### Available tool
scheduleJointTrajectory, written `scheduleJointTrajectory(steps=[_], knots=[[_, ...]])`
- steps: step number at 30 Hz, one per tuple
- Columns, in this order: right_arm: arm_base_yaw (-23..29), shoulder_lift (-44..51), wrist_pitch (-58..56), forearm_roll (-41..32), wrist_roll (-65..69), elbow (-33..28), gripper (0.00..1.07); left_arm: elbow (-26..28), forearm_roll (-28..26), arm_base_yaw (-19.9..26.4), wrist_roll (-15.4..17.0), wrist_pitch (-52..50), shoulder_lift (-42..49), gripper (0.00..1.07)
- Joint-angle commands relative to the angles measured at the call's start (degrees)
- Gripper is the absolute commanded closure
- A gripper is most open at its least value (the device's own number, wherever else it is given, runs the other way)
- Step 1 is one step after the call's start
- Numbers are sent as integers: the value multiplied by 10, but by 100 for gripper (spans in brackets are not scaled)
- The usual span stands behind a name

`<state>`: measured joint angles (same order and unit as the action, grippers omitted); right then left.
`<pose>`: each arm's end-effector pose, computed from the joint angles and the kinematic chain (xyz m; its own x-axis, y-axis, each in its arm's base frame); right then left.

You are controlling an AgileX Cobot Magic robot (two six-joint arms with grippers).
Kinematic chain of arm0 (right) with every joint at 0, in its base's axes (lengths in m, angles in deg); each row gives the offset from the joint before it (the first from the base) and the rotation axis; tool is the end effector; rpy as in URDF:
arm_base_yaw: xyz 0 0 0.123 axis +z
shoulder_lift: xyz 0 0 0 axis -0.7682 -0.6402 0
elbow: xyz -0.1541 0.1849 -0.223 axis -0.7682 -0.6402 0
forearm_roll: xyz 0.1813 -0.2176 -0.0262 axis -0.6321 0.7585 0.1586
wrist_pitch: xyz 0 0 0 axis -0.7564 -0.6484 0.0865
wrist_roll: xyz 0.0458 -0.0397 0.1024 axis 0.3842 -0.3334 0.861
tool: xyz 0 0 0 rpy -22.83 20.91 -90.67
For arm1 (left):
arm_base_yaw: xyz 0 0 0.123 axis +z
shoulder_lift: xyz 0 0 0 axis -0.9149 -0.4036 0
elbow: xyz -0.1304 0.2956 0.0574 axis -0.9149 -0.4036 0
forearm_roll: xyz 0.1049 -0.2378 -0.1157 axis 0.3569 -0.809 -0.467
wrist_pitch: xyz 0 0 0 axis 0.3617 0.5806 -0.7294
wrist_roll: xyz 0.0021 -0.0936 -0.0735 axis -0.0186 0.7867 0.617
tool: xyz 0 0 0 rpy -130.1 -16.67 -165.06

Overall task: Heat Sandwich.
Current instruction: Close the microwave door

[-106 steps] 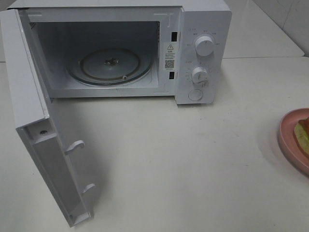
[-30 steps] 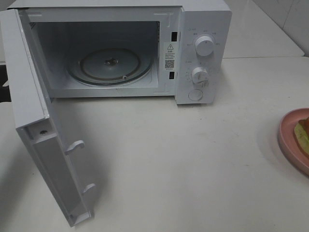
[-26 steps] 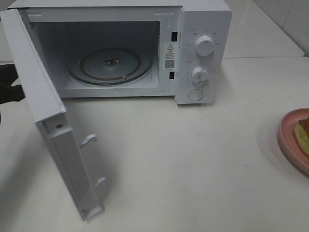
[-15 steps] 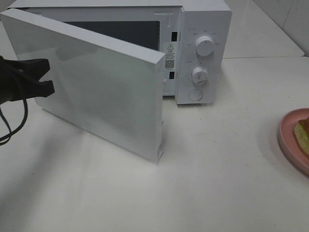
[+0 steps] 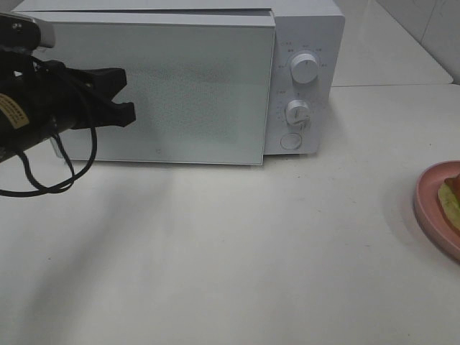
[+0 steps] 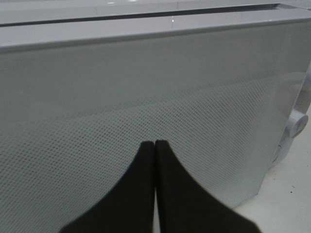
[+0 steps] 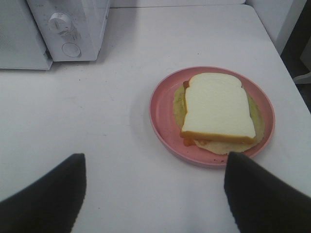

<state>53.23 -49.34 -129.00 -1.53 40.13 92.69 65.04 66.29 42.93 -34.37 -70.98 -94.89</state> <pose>0.0052 -0.0060 0.2839 -0.4341 0.0244 -0.9005 0.0153 0.9997 0.0197 0.3324 -0.1612 0.1926 -0.1556 0.0280 -0.9874 0.5143 0.8557 -0.0568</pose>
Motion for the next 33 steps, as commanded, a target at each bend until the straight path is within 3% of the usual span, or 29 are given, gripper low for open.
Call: scheduleJointTrajectory(steps=[1,23,33], knots=[[-4,15,6,1,-9,-1,32,22,-32,-22,-15,5,-13,107],[-4,15,6,1,-9,-1,32,161,-89,-108,-16,17,-110,107],[-4,15,6,1,-9,-1,32,221,-107,-123,-16,35,-150,107]])
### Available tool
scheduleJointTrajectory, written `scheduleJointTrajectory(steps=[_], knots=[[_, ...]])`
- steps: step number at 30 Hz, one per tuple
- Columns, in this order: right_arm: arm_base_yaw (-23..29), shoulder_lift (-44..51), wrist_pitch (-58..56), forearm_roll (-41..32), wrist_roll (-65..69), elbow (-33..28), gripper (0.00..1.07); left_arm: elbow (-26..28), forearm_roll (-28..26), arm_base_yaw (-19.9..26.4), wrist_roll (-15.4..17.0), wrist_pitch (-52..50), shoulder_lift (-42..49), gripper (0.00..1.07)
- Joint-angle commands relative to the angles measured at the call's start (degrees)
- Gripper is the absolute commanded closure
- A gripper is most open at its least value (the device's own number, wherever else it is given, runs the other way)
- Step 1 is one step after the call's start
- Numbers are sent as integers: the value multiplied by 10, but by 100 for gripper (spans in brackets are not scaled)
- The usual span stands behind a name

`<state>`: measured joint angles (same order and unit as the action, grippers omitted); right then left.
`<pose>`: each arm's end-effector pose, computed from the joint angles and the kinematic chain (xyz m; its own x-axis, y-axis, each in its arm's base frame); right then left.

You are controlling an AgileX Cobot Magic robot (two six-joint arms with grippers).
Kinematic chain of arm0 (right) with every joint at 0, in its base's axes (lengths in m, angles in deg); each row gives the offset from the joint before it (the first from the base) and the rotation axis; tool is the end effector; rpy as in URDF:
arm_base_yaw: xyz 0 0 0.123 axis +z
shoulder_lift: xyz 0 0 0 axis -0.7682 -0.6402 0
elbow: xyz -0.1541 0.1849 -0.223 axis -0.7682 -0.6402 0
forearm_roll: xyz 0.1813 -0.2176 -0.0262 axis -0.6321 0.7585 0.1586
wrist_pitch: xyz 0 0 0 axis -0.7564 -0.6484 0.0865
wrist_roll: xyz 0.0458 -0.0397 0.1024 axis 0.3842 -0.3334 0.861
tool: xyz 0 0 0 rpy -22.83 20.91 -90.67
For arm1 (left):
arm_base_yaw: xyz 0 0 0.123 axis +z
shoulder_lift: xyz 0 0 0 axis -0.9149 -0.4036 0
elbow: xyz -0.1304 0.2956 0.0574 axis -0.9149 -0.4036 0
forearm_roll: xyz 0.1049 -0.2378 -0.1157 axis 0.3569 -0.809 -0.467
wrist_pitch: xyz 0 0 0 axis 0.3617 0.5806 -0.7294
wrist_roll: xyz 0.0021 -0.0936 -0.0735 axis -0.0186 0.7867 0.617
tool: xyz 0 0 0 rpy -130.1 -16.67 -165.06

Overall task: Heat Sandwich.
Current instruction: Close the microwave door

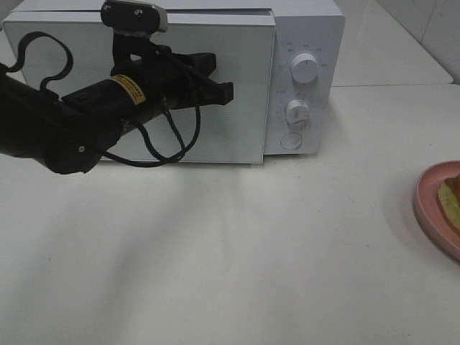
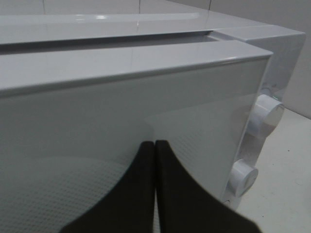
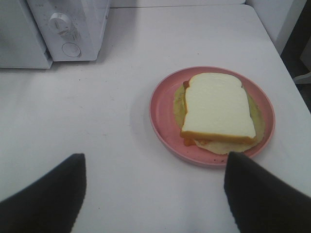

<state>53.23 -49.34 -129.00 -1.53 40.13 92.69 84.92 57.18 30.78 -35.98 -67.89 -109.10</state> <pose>0.0052 -0.0060 0.2839 -0.4341 0.0244 -0.9005 0.0153 0.9997 0.0197 0.3801 -0.2732 0.1860 -0.1435 -0.0335 -0.9891 0.5835 0.8043 -0.1119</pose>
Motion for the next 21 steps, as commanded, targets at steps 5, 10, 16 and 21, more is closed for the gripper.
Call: scheduleJointTrajectory(steps=[5,10,16,21], knots=[[-4,15,6,1,-10,-1,32,54,-23,-2,0,19,-24,107],[-4,15,6,1,-9,-1,32,76,-24,-2,0,25,-41,107],[-4,15,6,1,-9,-1,32,117,-28,-2,1,44,-68,107],[-4,15,6,1,-9,-1,32,131,-28,-2,4,48,-73,107]])
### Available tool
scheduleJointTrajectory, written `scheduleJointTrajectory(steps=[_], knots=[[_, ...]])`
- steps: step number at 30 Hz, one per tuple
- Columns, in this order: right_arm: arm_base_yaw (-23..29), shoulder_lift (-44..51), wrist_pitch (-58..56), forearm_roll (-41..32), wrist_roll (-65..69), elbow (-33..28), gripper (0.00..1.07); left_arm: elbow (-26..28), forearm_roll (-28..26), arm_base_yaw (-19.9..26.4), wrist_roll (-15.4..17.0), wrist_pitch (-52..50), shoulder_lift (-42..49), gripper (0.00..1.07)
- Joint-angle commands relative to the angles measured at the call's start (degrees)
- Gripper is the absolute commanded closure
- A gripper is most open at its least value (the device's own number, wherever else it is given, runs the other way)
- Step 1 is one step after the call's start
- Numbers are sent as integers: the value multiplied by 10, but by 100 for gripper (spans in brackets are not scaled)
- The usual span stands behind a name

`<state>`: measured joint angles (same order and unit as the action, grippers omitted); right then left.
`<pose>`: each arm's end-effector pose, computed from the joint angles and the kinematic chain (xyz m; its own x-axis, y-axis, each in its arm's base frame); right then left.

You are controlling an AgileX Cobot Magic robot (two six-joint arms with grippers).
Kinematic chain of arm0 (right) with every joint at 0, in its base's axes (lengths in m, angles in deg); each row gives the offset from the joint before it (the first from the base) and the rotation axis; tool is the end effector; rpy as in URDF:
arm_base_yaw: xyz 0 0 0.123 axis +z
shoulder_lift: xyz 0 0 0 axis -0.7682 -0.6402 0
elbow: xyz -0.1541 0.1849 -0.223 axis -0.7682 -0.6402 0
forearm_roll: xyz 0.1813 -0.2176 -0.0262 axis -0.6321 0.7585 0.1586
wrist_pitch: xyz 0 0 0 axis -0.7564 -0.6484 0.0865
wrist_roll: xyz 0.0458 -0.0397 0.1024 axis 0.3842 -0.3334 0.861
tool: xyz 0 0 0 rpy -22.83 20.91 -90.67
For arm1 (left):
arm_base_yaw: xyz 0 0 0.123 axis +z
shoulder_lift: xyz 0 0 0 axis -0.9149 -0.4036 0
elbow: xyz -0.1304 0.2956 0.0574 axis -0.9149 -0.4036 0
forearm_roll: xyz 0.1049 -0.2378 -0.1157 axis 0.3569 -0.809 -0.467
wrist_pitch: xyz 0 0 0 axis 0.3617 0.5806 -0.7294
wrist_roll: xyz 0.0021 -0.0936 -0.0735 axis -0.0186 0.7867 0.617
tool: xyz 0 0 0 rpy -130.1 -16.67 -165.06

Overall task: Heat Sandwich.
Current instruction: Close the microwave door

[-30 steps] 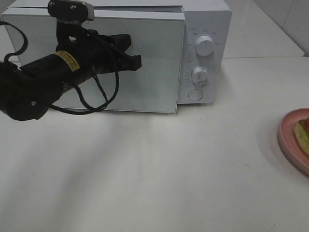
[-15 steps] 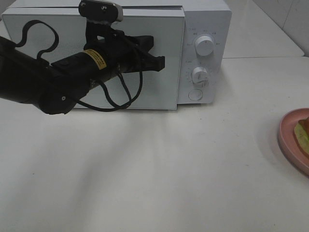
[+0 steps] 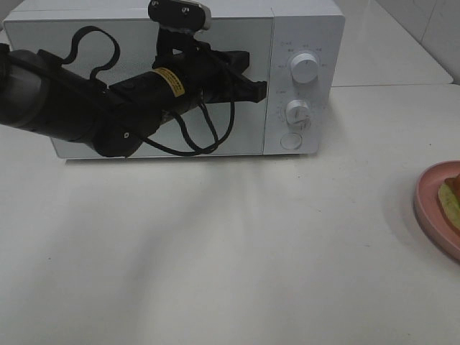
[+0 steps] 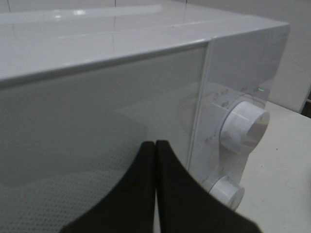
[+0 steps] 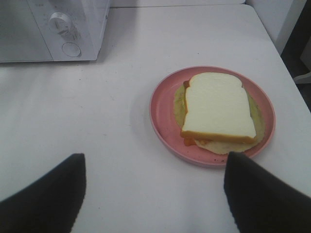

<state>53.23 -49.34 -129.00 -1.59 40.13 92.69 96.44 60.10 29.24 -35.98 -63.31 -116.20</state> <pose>0.0052 -0.0059 0.2839 -0.4342 0.0250 -0.9005 0.0147 0.9997 0.0206 0.4101 -0.3163 0.1788 -0.1254 0.0054 -0.9921 0.6349 0.7688 -0.0761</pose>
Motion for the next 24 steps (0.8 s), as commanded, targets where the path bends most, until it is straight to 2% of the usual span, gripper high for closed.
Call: scheduleJointTrajectory(steps=[1,16,24], knots=[[-4,15,6,1,-9,-1,32,15,-57,14,4,2,-2,107],[-4,15,6,2,-9,-1,32,13,-55,12,4,2,2,107],[-4,15,6,2,-9,-1,32,-36,-57,-12,-11,9,39,107]])
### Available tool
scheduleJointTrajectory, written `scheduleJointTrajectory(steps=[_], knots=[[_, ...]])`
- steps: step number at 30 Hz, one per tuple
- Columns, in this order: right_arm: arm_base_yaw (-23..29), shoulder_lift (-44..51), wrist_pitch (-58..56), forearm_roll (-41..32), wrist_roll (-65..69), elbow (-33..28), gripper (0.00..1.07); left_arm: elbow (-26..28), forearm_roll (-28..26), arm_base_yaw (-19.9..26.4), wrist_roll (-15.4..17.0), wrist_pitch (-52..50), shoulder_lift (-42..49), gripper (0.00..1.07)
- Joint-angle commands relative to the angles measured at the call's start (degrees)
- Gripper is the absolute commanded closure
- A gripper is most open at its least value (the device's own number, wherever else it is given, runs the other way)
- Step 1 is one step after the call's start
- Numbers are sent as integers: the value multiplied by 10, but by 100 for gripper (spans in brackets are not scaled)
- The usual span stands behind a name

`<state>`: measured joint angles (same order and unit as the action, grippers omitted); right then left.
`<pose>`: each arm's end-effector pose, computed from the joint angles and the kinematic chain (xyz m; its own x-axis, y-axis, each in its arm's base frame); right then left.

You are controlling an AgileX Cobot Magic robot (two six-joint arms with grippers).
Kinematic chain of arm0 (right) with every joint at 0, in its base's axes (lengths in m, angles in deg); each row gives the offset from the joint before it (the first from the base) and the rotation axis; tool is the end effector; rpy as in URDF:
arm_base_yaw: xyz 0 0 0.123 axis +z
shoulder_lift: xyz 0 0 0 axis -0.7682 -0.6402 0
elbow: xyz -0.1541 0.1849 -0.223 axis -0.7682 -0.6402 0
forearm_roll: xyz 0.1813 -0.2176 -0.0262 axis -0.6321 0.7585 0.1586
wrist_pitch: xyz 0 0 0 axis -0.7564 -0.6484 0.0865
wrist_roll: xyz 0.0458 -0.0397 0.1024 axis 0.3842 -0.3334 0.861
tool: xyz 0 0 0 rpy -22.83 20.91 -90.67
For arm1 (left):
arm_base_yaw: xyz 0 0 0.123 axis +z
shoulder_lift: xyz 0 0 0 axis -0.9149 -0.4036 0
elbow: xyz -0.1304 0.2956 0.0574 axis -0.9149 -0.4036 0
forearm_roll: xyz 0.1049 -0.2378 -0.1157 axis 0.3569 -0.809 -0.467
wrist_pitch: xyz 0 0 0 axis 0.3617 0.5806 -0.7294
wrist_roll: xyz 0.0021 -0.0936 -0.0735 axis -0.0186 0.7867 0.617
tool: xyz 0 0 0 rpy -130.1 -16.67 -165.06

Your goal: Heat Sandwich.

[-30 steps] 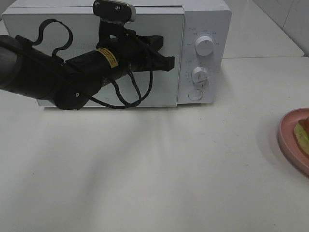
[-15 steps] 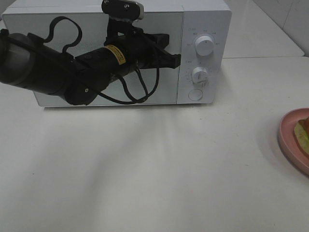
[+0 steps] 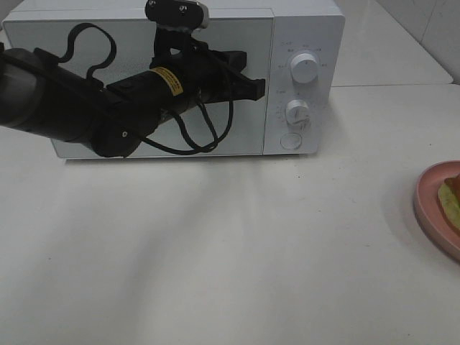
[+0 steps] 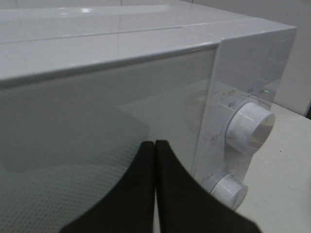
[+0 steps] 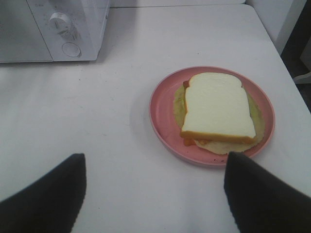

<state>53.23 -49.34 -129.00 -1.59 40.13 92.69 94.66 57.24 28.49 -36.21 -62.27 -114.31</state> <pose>0.0052 -0.0059 0.2839 -0.4342 0.0250 -0.9005 0.0147 0.9997 0.0206 0.4016 -0.3133 0.1836 -0.1554 -0.0111 -0.9878 0.6136 0.7826 -0.1053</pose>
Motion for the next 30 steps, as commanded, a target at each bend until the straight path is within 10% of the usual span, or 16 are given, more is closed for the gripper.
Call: scheduleJointTrajectory(steps=[1,13,17,20,30], knots=[[-4,15,6,2,-9,-1,32,-27,-30,-6,-12,-1,26,107],[-4,15,6,2,-10,-1,32,-179,-32,-23,-5,53,138,107],[-4,15,6,2,-10,-1,32,-216,-33,-23,-5,121,180,71],[-4,15,6,2,-10,-1,32,-224,-42,-23,12,260,214,4],[-4,15,6,2,-10,-1,32,-224,-40,-23,9,509,272,6]])
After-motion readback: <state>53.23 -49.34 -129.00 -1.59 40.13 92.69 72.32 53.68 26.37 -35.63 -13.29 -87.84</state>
